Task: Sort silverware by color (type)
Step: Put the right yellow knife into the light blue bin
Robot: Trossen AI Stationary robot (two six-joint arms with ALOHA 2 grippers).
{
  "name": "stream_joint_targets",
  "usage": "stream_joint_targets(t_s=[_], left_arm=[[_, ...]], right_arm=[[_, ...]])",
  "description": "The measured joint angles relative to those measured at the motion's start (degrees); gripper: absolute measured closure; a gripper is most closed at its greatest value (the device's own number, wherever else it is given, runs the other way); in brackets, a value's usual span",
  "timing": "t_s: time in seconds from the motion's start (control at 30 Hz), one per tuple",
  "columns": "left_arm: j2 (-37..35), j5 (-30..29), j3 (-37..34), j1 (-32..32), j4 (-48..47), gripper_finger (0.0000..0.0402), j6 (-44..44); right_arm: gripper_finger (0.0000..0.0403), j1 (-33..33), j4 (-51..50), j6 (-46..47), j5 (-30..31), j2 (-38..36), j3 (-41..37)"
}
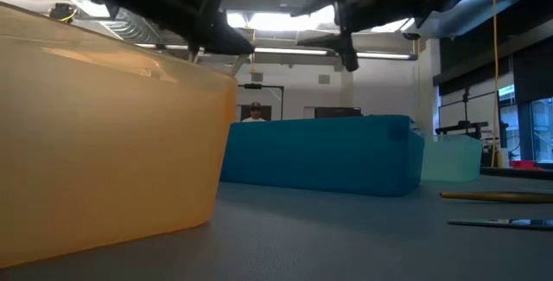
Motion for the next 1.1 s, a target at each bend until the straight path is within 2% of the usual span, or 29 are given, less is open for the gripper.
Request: stream_joint_targets(t_s=[0.3, 0.47, 0.83, 1.1], left_arm=[[5.8, 0.0, 12.0, 0.0, -11.3, 0.0322, 4.2], [9.2, 0.5, 15.7, -0.1, -14.8, 0.0322, 4.4], [10.7, -0.6, 16.3, -0.2, -15.2, 0.0322, 4.9], [10.7, -1.3, 16.2, -0.8, -15.3, 0.0322, 5.5]], right_arm=[[0.0189, 0.0, -0.4, -1.3, -5.8, 7.1, 8.3], [0.0189, -0.1, -6.0, -2.0, -9.1, 7.9, 11.0], [0.0189, 0.1, -18.1, -3.3, -9.7, 8.4, 10.9], [0.0189, 0.0, -17.3, -4.5, -8.5, 8.3, 11.0]])
